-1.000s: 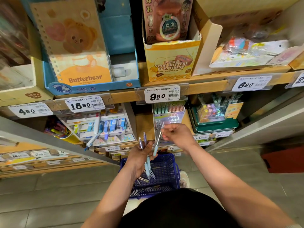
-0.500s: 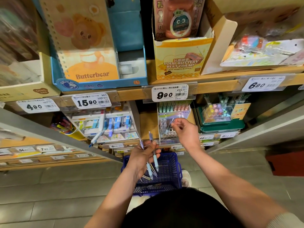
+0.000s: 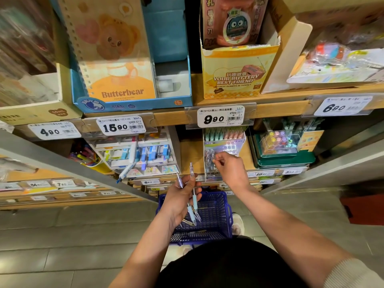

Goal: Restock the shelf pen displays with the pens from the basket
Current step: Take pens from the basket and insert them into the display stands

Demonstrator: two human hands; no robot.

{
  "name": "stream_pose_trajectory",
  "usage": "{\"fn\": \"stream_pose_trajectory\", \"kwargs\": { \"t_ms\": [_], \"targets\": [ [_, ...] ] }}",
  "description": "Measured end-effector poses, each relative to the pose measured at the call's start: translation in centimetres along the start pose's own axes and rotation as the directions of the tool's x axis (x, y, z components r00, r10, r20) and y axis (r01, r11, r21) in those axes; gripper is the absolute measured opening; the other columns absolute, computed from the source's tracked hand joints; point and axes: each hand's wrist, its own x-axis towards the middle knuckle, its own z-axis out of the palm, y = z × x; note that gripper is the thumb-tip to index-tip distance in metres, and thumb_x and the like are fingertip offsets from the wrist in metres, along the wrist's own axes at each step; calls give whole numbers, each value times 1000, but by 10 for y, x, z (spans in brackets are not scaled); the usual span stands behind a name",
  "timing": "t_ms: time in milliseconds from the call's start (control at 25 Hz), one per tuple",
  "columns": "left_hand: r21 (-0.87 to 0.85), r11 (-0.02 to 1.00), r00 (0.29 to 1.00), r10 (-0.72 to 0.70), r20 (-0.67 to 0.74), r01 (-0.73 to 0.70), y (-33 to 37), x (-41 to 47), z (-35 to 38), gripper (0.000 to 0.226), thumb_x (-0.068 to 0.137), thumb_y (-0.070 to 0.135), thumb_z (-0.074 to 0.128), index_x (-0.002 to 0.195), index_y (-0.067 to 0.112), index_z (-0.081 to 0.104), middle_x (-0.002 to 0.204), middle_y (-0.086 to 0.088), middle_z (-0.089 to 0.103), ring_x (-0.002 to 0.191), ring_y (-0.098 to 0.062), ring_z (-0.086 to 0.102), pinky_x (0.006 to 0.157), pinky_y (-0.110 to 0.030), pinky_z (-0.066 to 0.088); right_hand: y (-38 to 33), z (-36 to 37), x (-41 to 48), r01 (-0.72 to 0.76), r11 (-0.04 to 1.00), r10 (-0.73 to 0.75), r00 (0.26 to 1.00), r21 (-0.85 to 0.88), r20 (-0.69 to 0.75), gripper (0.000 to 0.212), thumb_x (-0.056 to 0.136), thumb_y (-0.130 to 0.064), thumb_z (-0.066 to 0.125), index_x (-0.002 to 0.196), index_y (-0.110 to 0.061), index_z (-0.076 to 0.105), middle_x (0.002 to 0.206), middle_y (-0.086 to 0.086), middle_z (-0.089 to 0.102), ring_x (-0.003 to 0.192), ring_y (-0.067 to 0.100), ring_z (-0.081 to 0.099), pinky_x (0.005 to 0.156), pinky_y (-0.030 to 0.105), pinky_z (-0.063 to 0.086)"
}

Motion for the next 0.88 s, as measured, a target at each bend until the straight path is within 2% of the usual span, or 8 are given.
{"fn": "stream_pose_trajectory", "kwargs": {
  "t_ms": [120, 320, 480, 560, 640, 720, 800, 880],
  "targets": [
    [-2, 1000, 999, -20, 34, 20, 1, -1, -2, 19, 102, 9, 57, 119, 2, 63, 98, -15, 71, 79, -21, 69, 76, -34, 63, 5, 7, -2, -37, 997, 43, 995, -64, 91, 8, 95, -15, 68, 100, -10, 71, 82, 3, 74, 71, 16, 70, 70, 27, 59],
    [-9, 999, 999, -35, 25, 35, 0, -1, -3, 19, 101, -1, 55, 118, 3, 62, 101, -19, 72, 84, -26, 70, 83, -38, 61, 4, 11, 2, -106, 985, 129, 977, -138, 171, 8, 98, -17, 63, 96, -13, 70, 77, 3, 72, 65, 15, 66, 68, 33, 60],
    [20, 999, 999, -33, 14, 33, -4, 0, -1, 25, 100, 0, 57, 125, -2, 59, 107, -21, 71, 90, -28, 70, 89, -39, 60, 1, 11, 3, -171, 965, 216, 949, -200, 231, 16, 99, -18, 60, 102, -9, 73, 88, 8, 75, 72, 19, 70, 73, 33, 61],
    [19, 999, 999, -27, 17, 27, -4, 1, -1, 24, 100, 0, 57, 124, -5, 59, 108, -21, 72, 91, -28, 70, 85, -36, 62, -1, 9, 1, -252, 951, 294, 917, -180, 269, 16, 100, -18, 60, 102, -10, 73, 94, 6, 75, 70, 14, 68, 70, 27, 59],
    [28, 999, 999, -20, 31, 20, -4, 3, -2, 23, 101, 0, 55, 122, -8, 60, 106, -21, 72, 90, -26, 71, 82, -34, 63, -5, 3, -2, -340, 933, 360, 867, -119, 344, 14, 99, -19, 61, 98, -13, 74, 94, -3, 72, 65, 6, 63, 66, 18, 54],
    [45, 999, 999, -12, 37, 11, -6, 5, -1, 20, 101, -1, 55, 117, -9, 63, 106, -21, 72, 89, -25, 71, 83, -33, 62, -9, -7, -7, -413, 909, 343, 815, 53, 466, 17, 98, -26, 63, 90, -15, 73, 85, -8, 72, 66, 7, 66, 74, 21, 53],
    [52, 999, 999, -5, 41, 3, -7, 5, 2, 14, 100, -2, 56, 108, -6, 67, 105, -21, 71, 87, -25, 71, 82, -33, 63, -20, -18, -15, -521, 785, 272, 776, 335, 569, 25, 95, -37, 67, 91, -13, 73, 82, -2, 76, 74, 10, 72, 78, 26, 59],
    [54, 999, 999, 4, 54, -7, -9, 6, 5, 11, 98, -2, 59, 103, -3, 69, 101, -21, 73, 85, -25, 73, 79, -34, 63, -29, -22, -21, -527, 728, 214, 782, 438, 585, 26, 90, -43, 72, 95, -17, 74, 85, -2, 77, 78, 9, 73, 77, 23, 59]
  ]
}}
